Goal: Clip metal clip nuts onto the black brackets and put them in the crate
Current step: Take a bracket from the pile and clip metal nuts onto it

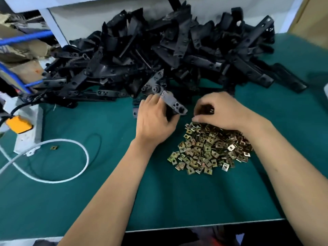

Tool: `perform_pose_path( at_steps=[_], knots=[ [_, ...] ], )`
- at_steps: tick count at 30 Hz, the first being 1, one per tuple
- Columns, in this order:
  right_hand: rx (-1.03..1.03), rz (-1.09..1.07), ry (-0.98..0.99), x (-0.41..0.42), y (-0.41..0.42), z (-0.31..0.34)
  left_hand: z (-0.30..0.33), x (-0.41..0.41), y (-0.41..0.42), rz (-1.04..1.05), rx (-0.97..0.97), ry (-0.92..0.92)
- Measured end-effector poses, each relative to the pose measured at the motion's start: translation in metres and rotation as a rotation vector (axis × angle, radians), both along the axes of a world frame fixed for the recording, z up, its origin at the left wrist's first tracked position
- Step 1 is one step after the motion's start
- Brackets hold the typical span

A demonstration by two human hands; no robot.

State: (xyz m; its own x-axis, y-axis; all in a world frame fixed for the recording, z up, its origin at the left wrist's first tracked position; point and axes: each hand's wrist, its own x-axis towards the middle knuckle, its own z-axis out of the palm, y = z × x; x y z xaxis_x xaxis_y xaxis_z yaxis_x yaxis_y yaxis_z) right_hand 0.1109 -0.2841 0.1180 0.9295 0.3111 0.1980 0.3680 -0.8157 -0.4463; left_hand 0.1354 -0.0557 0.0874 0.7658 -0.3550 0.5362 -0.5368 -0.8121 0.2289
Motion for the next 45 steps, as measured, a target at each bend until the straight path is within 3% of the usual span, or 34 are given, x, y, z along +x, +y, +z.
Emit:
perform_pose_path(
  at_steps=[2,6,10,15,22,28,32,39,45],
  knots=[
    [-0.066,0.017,0.080,-0.001,0.000,-0.002,-0.001,0.005,-0.003,0.080,0.017,0.037],
    [0.056,0.019,0.177,-0.004,0.000,-0.003,0.000,0.009,-0.008,0.136,0.014,0.095],
    [0.134,-0.013,0.129,-0.006,0.004,-0.004,0.001,0.007,-0.001,0.082,-0.086,0.180],
    [0.352,-0.109,0.072,-0.004,0.008,-0.009,0.007,0.007,0.003,0.036,-0.236,0.143],
    [0.764,-0.187,0.034,0.000,0.006,-0.015,0.007,0.006,0.000,-0.084,-0.260,0.116],
    [0.892,-0.205,0.139,0.002,0.010,-0.020,0.007,0.006,0.001,-0.192,-0.312,0.224],
    [0.994,-0.190,0.129,-0.001,0.015,-0.017,0.005,0.003,0.000,-0.242,-0.296,0.202],
    [1.059,-0.127,0.138,-0.006,0.023,-0.010,0.004,0.004,0.005,-0.186,-0.422,0.124],
    [1.075,-0.143,0.223,-0.007,0.026,-0.014,0.002,0.007,0.006,-0.147,-0.429,0.210]
  ],
)
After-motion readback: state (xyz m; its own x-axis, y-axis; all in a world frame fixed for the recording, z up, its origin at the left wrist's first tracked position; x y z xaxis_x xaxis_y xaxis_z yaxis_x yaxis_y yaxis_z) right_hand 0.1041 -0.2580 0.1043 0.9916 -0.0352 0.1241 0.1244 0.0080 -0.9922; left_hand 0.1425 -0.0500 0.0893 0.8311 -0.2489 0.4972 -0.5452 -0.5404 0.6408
